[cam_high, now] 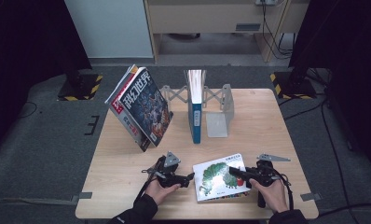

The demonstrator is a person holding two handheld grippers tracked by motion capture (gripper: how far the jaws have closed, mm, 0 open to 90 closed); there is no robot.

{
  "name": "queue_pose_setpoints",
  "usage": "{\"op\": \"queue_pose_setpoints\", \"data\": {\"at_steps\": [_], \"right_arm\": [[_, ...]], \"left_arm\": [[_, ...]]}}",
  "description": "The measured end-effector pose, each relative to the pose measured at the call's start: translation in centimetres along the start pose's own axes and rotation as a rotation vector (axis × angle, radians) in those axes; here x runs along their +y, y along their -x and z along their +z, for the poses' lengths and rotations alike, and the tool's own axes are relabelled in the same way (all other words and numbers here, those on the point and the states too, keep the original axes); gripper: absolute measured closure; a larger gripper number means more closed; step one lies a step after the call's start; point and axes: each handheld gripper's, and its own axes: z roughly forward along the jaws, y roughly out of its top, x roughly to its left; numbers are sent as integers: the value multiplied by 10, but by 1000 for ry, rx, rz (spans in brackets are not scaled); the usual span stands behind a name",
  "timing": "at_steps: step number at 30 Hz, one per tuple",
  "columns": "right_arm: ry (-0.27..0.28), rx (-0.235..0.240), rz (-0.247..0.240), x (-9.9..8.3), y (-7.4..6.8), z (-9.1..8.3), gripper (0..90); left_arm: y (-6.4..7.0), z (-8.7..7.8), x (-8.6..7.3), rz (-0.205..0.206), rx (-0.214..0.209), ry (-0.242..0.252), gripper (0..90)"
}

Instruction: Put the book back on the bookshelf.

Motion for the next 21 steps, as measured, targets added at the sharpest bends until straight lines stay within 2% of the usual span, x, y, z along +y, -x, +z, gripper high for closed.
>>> {"op": "queue_pose_setpoints", "data": {"at_steps": [4, 8, 10, 15, 16, 17, 18, 21], "right_arm": [[18, 20, 12, 3, -2, -2, 747], [36, 29, -13, 5, -5, -4, 780], [43, 34, -10, 6, -5, -5, 788], [88, 75, -23, 10, -8, -11, 828], [101, 85, -44, 12, -9, -13, 833], [101, 85, -44, 12, -9, -13, 833], [110, 93, -50, 13, -10, -14, 837], [119, 100, -59, 13, -11, -15, 840]], "left_arm": [[5, 0, 0, 4, -29, 11, 146], [10, 2, 0, 16, -52, -3, 144], [12, 3, -1, 22, -62, -4, 144], [17, 7, -2, 30, -84, -17, 140], [18, 9, -3, 26, -100, -24, 138], [18, 9, -3, 26, -100, -24, 137], [20, 10, -3, 23, -120, -25, 136], [22, 13, -4, 16, -144, -25, 136]]}}
